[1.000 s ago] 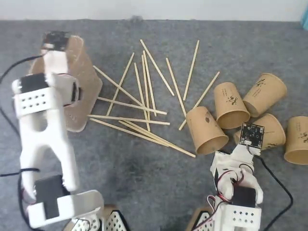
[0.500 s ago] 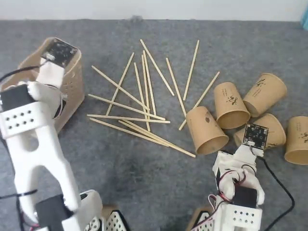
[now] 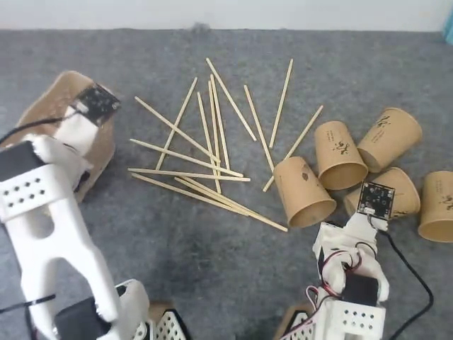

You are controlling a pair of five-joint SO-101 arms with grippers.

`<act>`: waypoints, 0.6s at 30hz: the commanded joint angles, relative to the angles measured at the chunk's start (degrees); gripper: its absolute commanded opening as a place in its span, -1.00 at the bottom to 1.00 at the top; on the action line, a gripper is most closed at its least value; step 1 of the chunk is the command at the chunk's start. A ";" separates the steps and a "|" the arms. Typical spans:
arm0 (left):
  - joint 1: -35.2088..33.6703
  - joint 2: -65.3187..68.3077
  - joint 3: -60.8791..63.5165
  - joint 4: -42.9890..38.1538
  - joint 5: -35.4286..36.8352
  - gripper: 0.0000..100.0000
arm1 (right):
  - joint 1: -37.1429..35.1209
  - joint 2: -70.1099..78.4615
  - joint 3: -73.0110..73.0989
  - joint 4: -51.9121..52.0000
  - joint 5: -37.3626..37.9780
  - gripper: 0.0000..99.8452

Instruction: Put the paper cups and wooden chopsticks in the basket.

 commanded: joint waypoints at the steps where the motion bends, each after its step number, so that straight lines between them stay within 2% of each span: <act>1: -0.35 -2.02 2.51 -5.54 0.97 -0.97 | 0.75 -0.57 1.05 -1.10 0.00 -0.98; 3: -1.32 -2.11 2.77 -8.00 4.84 -0.89 | 0.75 -0.57 1.05 -1.10 0.00 -0.98; 5: -2.37 -2.11 2.42 -9.67 6.77 -0.71 | 0.75 -0.57 1.05 -1.10 0.00 -0.98; 9: -4.13 -2.20 -0.04 -9.32 6.86 -0.34 | 0.75 -0.57 1.05 -1.10 0.00 -0.98; 11: -4.57 -2.20 -1.54 -9.32 7.12 -0.31 | 0.75 -0.57 1.05 -1.10 -0.09 -0.98; 15: -5.89 -2.20 -5.85 -6.24 7.91 -0.36 | 0.75 -0.57 1.05 -1.10 -0.09 -0.98; 18: -5.98 -2.20 -11.21 -2.37 12.57 -0.39 | 0.66 -0.57 1.05 -1.10 -0.09 -0.98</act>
